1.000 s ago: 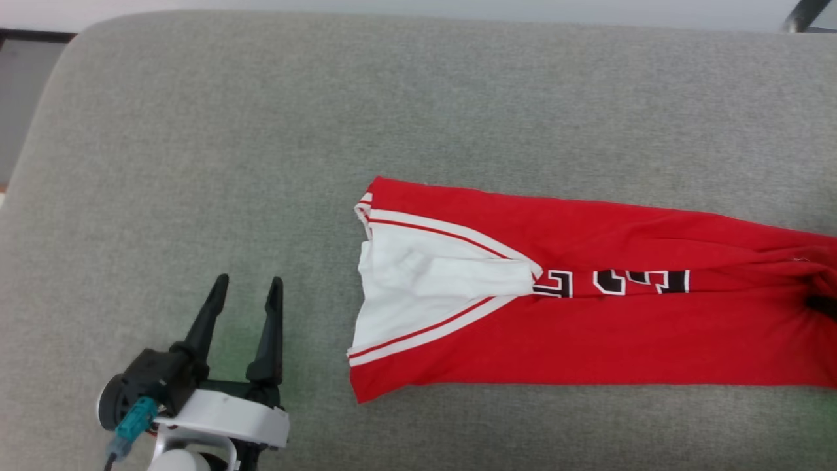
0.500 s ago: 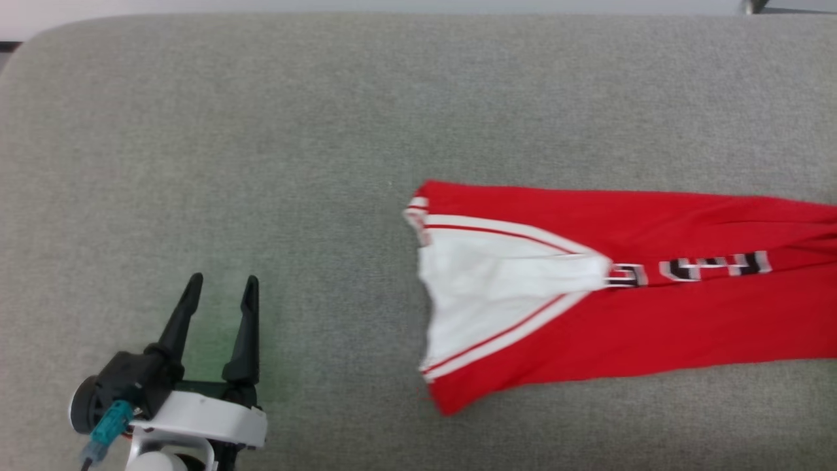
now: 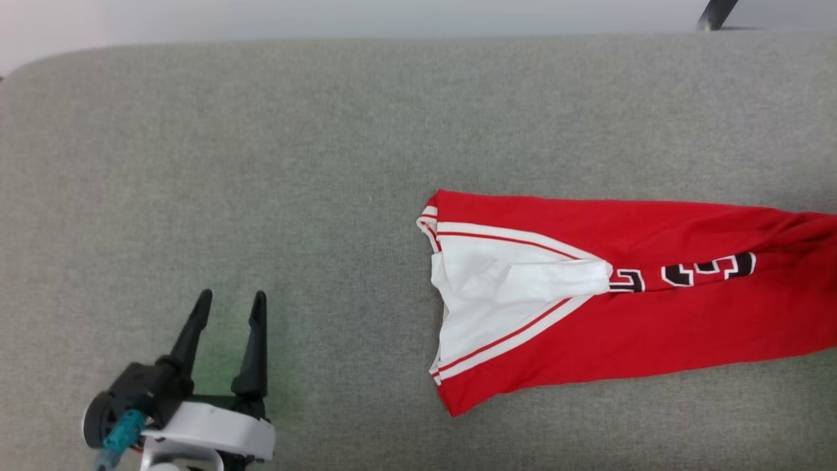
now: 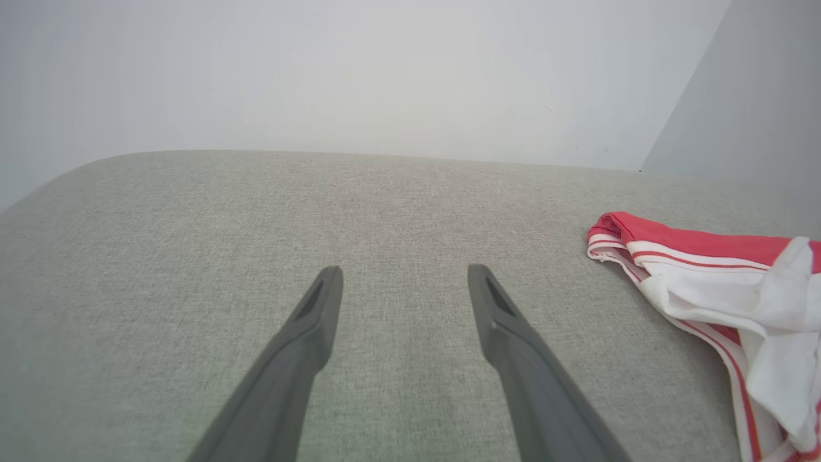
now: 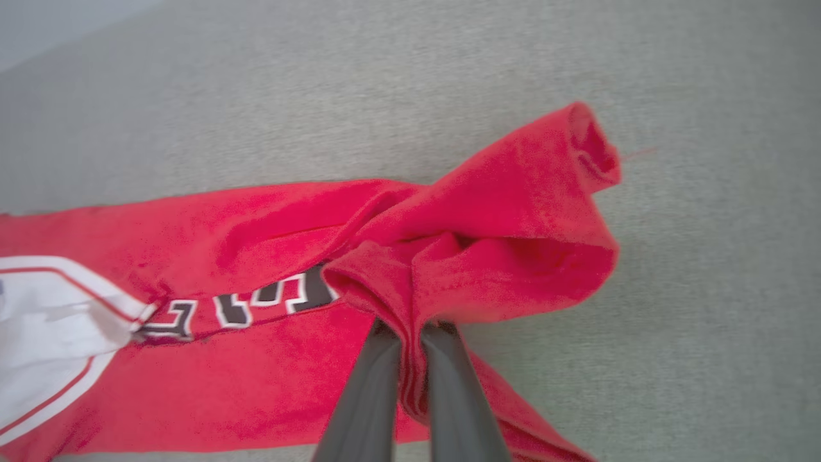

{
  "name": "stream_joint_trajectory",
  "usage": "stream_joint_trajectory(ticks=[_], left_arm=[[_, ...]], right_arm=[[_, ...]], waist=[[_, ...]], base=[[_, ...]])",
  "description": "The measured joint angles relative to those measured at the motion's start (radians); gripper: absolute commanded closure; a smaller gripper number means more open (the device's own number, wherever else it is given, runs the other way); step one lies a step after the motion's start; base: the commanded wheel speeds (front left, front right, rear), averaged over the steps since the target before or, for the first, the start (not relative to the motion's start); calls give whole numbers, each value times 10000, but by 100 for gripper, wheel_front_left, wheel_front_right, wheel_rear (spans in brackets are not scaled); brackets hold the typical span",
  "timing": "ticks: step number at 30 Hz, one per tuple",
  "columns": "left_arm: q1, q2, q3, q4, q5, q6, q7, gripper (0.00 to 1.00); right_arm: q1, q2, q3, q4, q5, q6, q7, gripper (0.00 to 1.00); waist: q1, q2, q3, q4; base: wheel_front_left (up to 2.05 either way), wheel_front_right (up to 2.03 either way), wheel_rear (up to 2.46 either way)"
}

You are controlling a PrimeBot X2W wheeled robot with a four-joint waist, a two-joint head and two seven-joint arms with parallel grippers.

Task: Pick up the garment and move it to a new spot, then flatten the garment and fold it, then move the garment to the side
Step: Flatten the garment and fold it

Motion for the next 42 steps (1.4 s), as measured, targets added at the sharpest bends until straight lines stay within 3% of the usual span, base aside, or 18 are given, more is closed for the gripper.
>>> stream_joint_trajectory(ticks=[9,16,24,38,39,42], left_arm=[[269,-288,-150,128,-75,-2,0,0],[468,-499,-274,144,-128,-2,0,0],[437,-585,-495,115,-211,-2,0,0],[-49,-690,-637,391,-314,-2,0,0],[-105,-702,-658,407,-316,-2,0,0],[-206,-706,-696,449,-343,-2,0,0]], right_arm=[[-49,276,2077,-2366,1223,0,949,100],[-314,1252,3457,-3699,1593,0,1275,100],[-750,2217,5229,-3331,1476,0,1254,100],[-1265,2282,6828,-1415,1124,0,201,100],[-1280,2288,6911,-1292,1126,0,73,96],[-1400,2249,7210,-972,1158,0,-150,62]], waist=[[0,0,-652,51],[0,1,-929,485],[0,0,-895,1096],[0,0,-403,1489],[0,0,-381,1482],[0,0,-319,1452]], base=[[0,0,0],[0,0,0],[0,0,0],[0,0,0],[0,0,0],[0,0,0]])
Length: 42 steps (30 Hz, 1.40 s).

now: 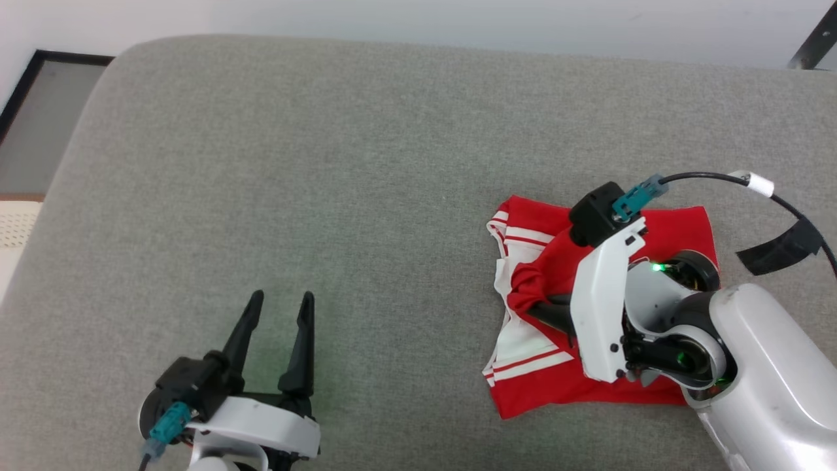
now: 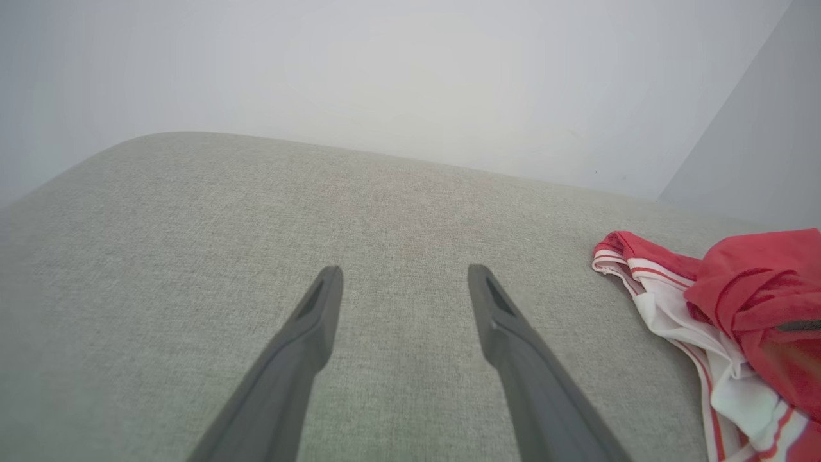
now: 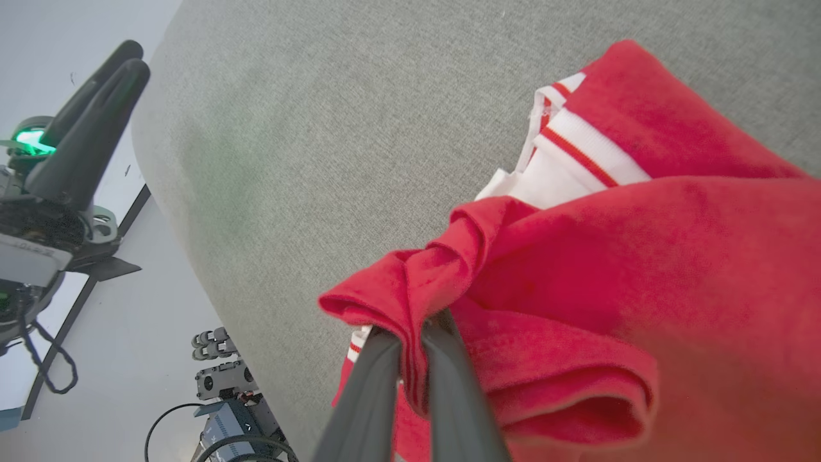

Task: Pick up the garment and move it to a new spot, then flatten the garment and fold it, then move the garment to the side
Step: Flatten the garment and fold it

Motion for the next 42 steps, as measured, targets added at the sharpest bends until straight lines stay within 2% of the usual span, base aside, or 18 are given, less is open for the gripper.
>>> stream_joint_trajectory(ticks=[2,3,9,16,20,25,32,42], left_arm=[[-62,15,-6,8,-23,0,0,0],[-71,31,-2,13,-31,0,0,0],[-86,196,38,69,-46,0,0,0],[-86,391,86,180,-151,0,0,0],[-115,500,148,357,-203,0,0,0],[-121,637,270,545,-230,0,0,0],[11,769,334,773,-230,-2,0,0],[604,917,454,619,-127,12,0,0]], right_arm=[[-62,10,146,115,61,0,-228,8],[-95,10,228,155,113,0,-305,0],[-263,15,251,163,456,0,-1137,0],[-97,-830,12,-180,372,0,-2940,0],[298,-1609,-31,84,-382,0,-4366,0],[819,-2073,-345,861,-1494,0,-6215,0],[1640,-1590,-1601,1756,-2568,0,-8475,0],[3135,-905,-3118,1722,-3093,0,-10078,0]], waist=[[0,0,33,-32],[0,0,43,-53],[0,0,24,-276],[0,0,-141,-720],[0,0,-278,-1047],[0,0,-478,-1452],[0,0,-830,-1842],[0,0,-1362,-2084]], base=[[0,0,0],[0,0,0],[0,0,0],[0,0,0],[0,0,0],[0,0,0],[0,0,0],[0,0,0]])
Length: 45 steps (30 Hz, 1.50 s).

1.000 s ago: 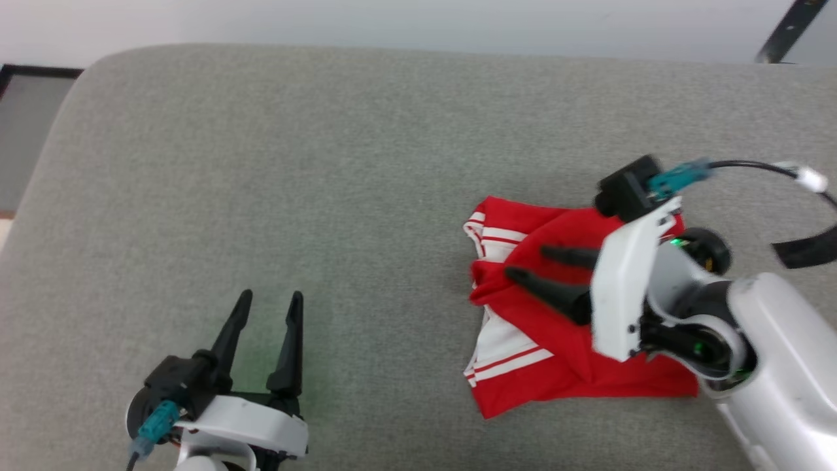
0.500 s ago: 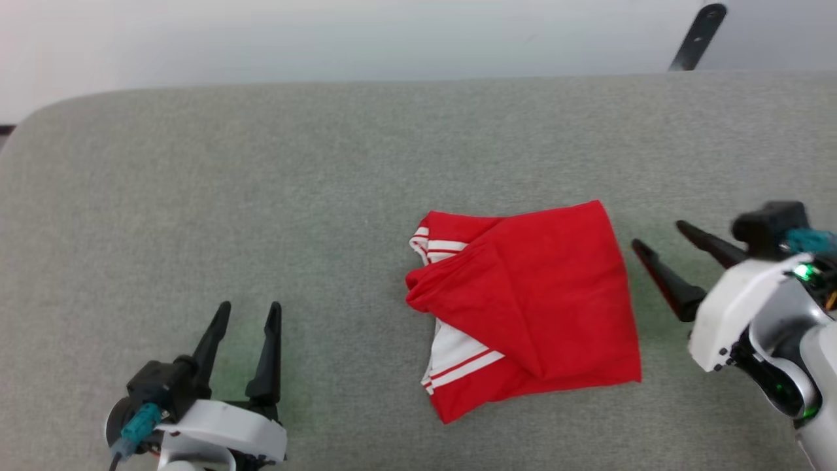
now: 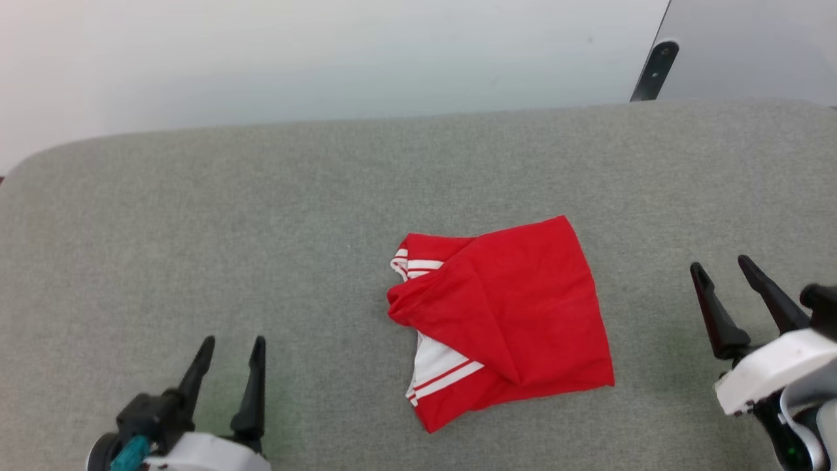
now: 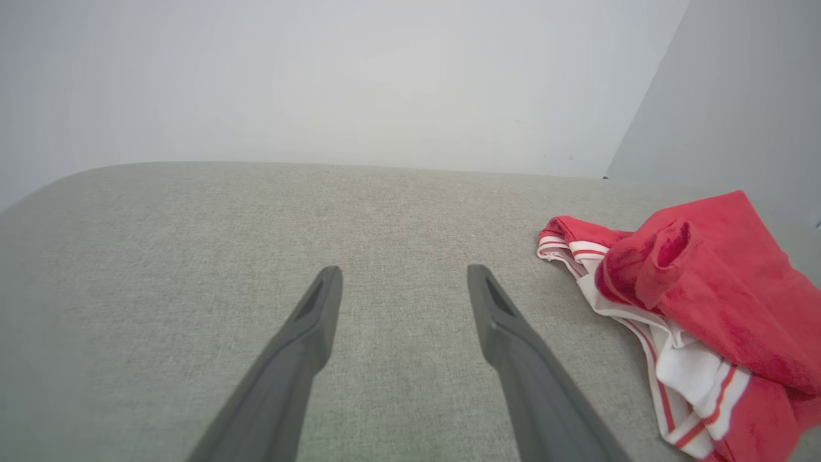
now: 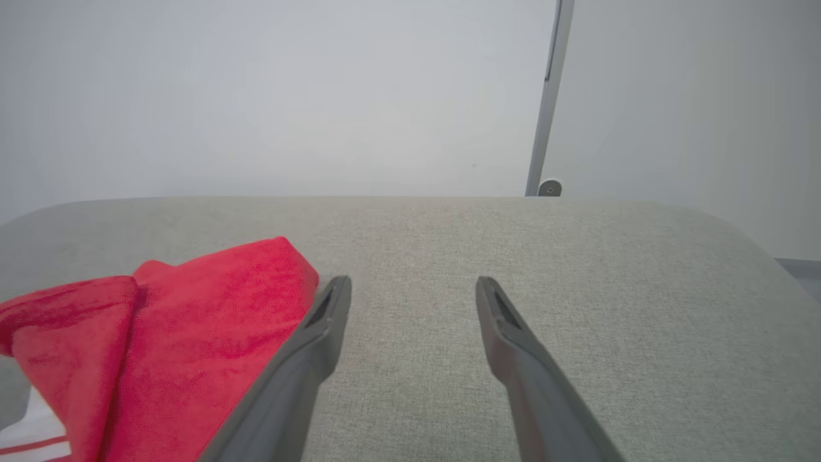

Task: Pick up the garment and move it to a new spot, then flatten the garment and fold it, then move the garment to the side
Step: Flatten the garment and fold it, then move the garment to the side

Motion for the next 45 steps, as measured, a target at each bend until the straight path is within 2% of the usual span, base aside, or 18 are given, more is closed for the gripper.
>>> stream_joint_trajectory(ticks=[12,21,33,38,42,45], left_arm=[[1916,-23,677,-1783,98,466,0,0],[2596,-25,813,-2905,29,779,307,0],[2595,-19,621,-3158,-65,800,485,0],[2582,-21,539,-3200,-79,826,514,0],[2461,-61,382,-3183,-81,825,516,0],[2339,-121,267,-3104,-96,811,508,0]], right_arm=[[2251,1057,-1864,-2324,-897,0,115,0],[3030,1563,-2395,-3613,-1166,0,731,0],[2904,1246,-2224,-3143,-861,0,608,0],[2685,865,-2021,-2621,-604,0,305,0],[2284,353,-1526,-2282,-305,0,249,0],[1929,163,-763,-2481,-364,0,959,0]], waist=[[0,0,-535,-97],[0,0,-498,-49],[0,0,-463,10],[0,0,-418,52],[0,0,-341,173],[0,0,-250,284]], base=[[0,0,0],[0,0,0],[0,0,0],[0,0,0],[0,0,0],[0,0,0]])
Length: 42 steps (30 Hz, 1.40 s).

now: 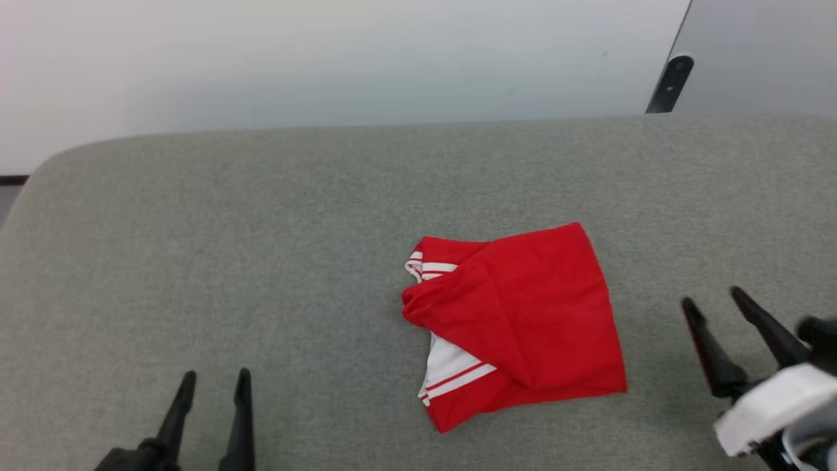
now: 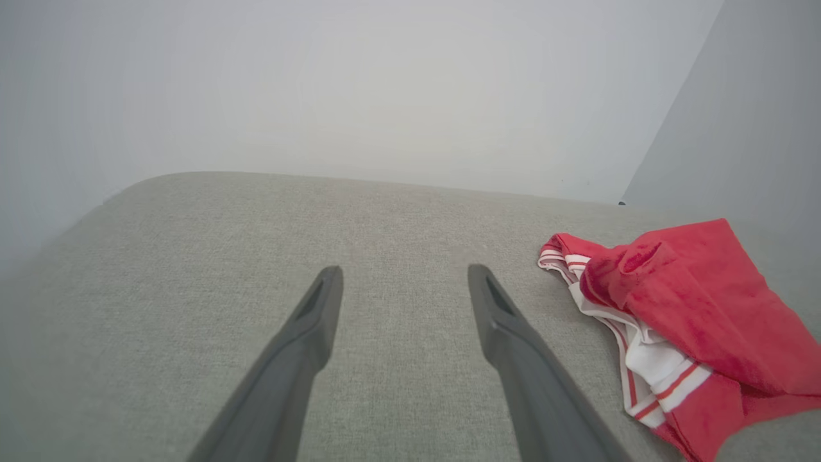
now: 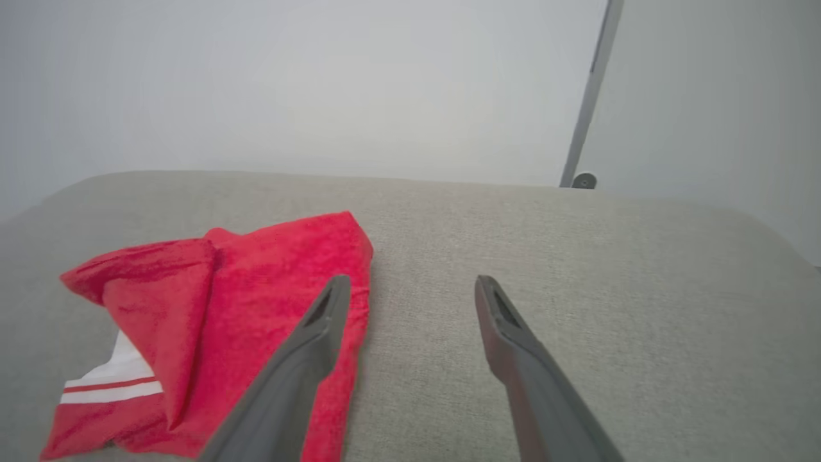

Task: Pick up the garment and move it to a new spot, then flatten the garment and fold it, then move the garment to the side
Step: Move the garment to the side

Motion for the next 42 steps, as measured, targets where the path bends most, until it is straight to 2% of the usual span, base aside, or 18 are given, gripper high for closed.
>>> stream_joint_trajectory(ticks=[6,14,19,25,33,40,41,42], left_arm=[[-481,-151,-326,324,-8,-100,-115,0],[-971,-265,-564,780,-82,-251,-299,0],[-1158,-343,-665,1045,-113,-337,-393,0],[-1510,-433,-767,1264,-113,-430,-454,0],[-2058,-579,-951,1557,-115,-593,-493,0],[-2382,-729,-894,1616,-123,-690,-506,0],[-2434,-746,-901,1628,-123,-694,-506,0],[-2475,-765,-905,1645,-119,-702,-506,0]], right_arm=[[-1185,-127,972,-186,-339,0,1567,0],[-1907,-86,955,253,-370,0,4312,0],[-1902,-228,635,-25,-307,0,5910,0],[-1775,50,270,-491,-339,0,7614,0],[-1880,-6,-282,-732,-568,0,8059,0],[-1961,117,-366,-635,-633,0,8261,0],[-2006,119,-355,-606,-631,0,8261,50],[-2038,121,-351,-589,-629,0,8253,60]], waist=[[0,0,249,372],[0,0,620,1030],[0,0,908,1323],[0,0,1297,1556],[0,0,1868,1852],[0,0,2299,2041],[0,0,2345,2064],[0,0,2384,2087]], base=[[0,0,0],[0,0,0],[0,0,0],[0,0,0],[0,0,0],[0,0,0],[0,0,0],[0,0,0]])
